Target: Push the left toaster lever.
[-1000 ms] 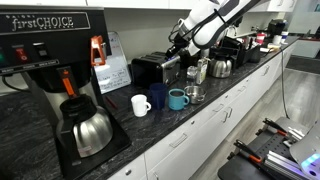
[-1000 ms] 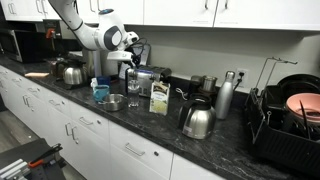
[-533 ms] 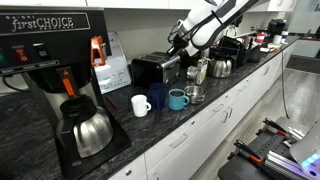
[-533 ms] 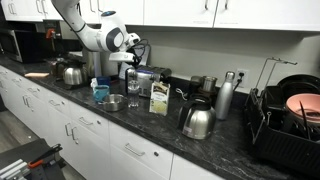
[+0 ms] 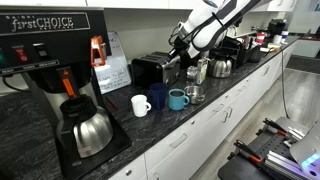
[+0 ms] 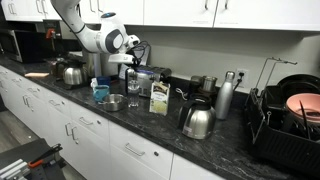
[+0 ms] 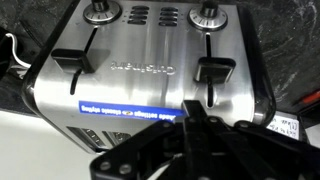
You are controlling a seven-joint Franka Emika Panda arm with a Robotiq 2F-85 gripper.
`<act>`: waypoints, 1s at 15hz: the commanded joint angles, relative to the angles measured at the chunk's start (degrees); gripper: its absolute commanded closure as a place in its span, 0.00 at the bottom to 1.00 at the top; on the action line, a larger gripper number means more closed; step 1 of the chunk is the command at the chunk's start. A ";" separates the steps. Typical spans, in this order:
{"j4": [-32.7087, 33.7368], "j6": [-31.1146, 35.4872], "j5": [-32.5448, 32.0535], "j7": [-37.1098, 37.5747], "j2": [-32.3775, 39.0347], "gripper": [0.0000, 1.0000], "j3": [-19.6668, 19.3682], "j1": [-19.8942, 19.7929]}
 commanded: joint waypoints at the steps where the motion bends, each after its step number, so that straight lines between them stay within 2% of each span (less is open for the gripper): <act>1: -1.45 0.16 -0.37 -0.80 -0.80 1.00 0.31 -0.57; 15: -0.93 0.92 -0.78 0.13 1.21 1.00 0.61 0.37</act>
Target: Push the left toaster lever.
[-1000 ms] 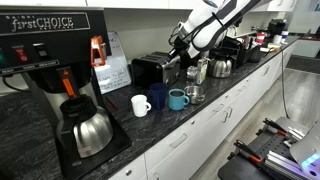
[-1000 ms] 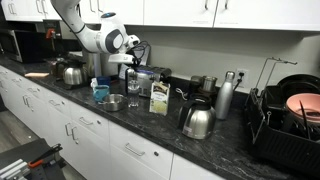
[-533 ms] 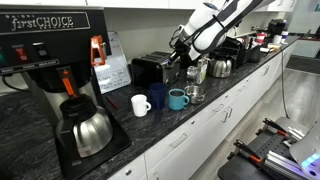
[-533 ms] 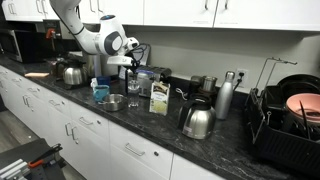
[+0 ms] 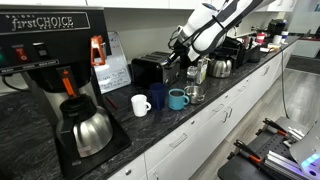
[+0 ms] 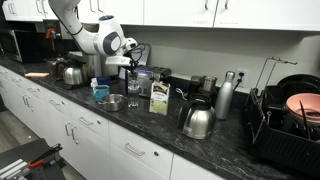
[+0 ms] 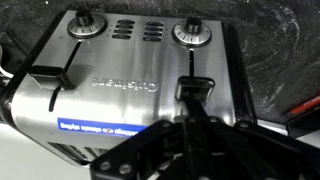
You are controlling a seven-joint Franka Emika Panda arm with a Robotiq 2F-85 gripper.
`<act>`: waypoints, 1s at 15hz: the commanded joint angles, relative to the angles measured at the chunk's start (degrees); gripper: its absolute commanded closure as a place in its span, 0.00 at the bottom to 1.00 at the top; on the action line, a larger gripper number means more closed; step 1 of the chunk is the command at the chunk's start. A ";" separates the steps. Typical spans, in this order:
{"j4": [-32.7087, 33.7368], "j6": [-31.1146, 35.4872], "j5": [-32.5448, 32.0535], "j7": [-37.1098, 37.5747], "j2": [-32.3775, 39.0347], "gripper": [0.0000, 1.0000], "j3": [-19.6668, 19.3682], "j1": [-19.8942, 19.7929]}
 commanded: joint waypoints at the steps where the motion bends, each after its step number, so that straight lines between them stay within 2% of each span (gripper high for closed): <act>1: 0.62 0.86 -0.70 0.19 1.21 1.00 -0.32 0.10; 15: 1.14 0.39 -1.81 2.21 4.55 1.00 -2.35 2.68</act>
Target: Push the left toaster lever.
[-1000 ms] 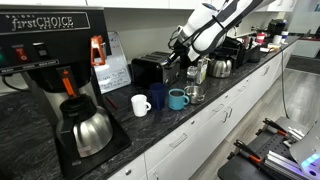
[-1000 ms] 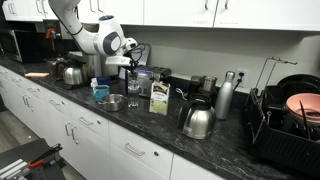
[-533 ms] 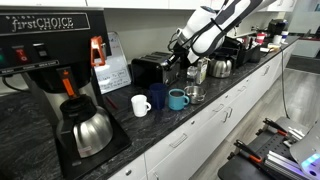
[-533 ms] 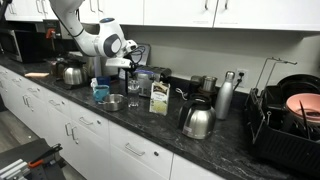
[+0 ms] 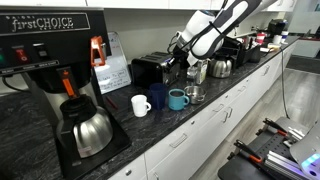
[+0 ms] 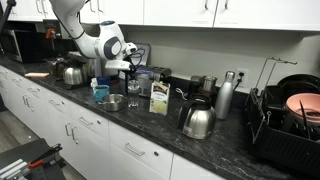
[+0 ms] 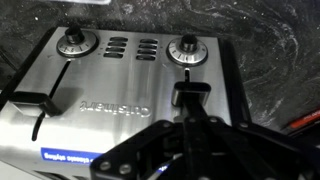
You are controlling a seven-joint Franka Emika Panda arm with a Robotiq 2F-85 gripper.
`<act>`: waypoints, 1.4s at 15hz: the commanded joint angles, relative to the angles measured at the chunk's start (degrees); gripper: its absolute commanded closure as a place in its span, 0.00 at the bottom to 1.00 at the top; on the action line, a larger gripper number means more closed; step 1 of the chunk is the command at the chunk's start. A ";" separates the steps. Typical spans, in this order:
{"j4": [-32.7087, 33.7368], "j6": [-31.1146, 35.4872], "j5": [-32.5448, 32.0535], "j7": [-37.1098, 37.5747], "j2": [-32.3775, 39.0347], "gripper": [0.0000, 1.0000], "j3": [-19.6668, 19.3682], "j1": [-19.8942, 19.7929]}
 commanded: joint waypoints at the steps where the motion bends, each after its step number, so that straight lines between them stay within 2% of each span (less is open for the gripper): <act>1: 1.00 0.20 -1.85 2.11 2.38 1.00 -2.20 2.19; 11: 2.67 -0.08 -5.07 5.85 5.46 1.00 -8.44 7.94; 17: 4.78 -3.03 -4.76 12.25 7.47 1.00 -13.20 12.81; 21: 6.60 -4.66 -4.54 15.77 8.97 1.00 -14.96 15.00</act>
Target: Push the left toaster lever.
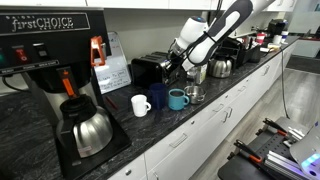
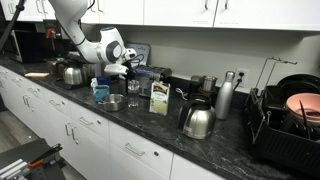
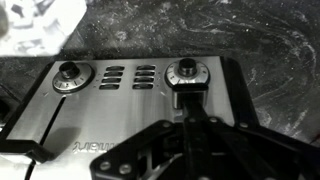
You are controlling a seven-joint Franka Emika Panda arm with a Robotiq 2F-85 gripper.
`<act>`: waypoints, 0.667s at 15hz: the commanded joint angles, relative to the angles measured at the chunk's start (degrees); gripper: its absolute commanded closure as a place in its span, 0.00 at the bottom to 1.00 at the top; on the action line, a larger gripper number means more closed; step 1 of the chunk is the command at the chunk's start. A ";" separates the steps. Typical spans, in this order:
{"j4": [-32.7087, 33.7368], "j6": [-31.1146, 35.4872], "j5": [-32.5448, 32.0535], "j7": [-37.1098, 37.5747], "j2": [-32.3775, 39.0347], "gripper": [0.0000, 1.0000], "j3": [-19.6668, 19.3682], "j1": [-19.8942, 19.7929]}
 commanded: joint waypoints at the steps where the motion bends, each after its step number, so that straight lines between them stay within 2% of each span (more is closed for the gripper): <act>1: 4.17 -2.22 -1.02 4.05 5.23 1.00 -2.68 2.60; 10: 3.99 -3.05 -0.58 7.86 5.94 1.00 -5.09 5.79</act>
